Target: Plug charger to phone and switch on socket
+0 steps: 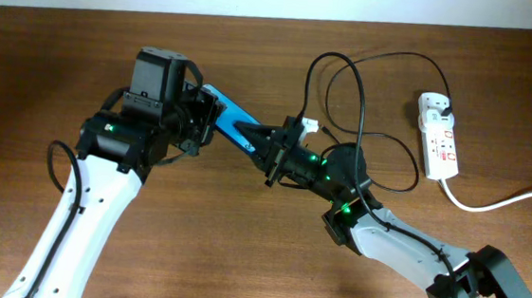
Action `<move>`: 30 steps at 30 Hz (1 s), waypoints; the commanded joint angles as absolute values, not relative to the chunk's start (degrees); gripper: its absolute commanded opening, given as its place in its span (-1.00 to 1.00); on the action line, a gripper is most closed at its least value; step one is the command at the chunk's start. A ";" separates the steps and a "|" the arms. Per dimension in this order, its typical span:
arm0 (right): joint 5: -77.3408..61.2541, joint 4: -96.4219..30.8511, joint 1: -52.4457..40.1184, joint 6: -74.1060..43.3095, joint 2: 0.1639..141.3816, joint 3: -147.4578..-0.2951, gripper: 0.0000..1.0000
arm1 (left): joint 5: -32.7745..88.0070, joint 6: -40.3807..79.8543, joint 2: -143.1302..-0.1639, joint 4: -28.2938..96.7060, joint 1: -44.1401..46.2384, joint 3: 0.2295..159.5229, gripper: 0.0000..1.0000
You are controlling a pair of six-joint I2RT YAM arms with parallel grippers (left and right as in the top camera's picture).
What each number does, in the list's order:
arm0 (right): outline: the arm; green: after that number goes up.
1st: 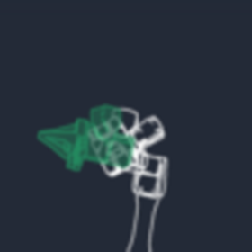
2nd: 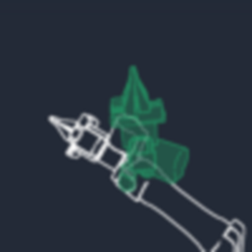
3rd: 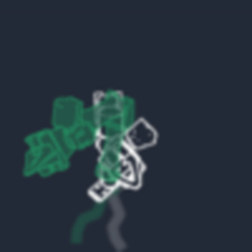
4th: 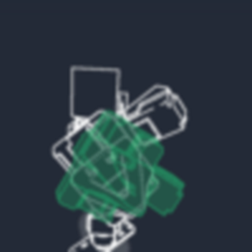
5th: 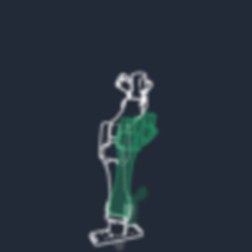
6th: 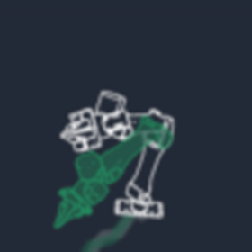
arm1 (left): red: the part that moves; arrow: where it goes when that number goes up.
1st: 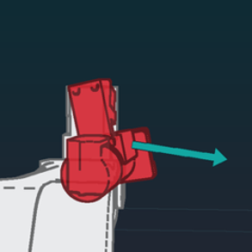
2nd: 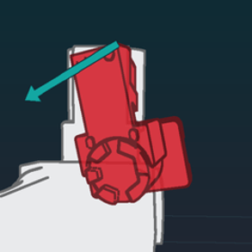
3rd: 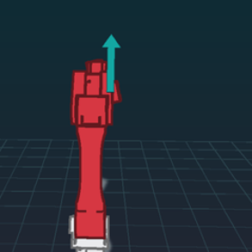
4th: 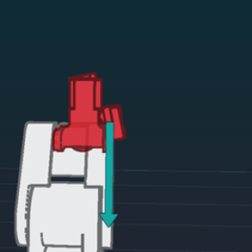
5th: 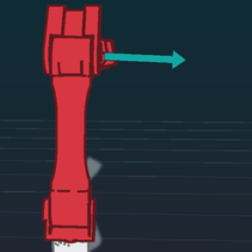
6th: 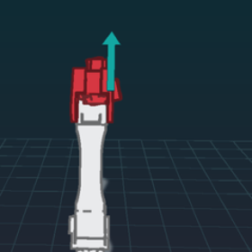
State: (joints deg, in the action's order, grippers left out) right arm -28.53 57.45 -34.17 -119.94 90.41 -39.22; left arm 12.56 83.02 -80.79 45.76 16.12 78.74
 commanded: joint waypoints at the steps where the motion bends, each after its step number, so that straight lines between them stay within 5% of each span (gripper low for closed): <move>1: -33.85 57.23 -35.81 -119.50 90.06 -39.31 -0.92 | 15.16 86.21 -81.10 42.13 17.15 79.55 -0.64; 10: -32.25 52.23 -35.81 -119.50 90.06 -39.29 -0.91 | 28.99 84.16 -81.10 39.46 17.15 79.55 -0.54; 17: -27.57 51.16 -35.94 -119.50 90.06 -39.31 -0.91 | 31.77 96.01 -81.10 37.87 17.21 79.55 -1.00; 27: -23.49 50.89 -35.92 -119.48 90.06 -39.29 -0.91 | 34.81 98.37 -81.08 29.02 18.76 79.55 -1.00; 30: -23.27 50.22 -35.92 -119.48 90.06 -39.29 -0.70 | 35.03 98.37 -81.03 27.35 18.76 79.55 -1.00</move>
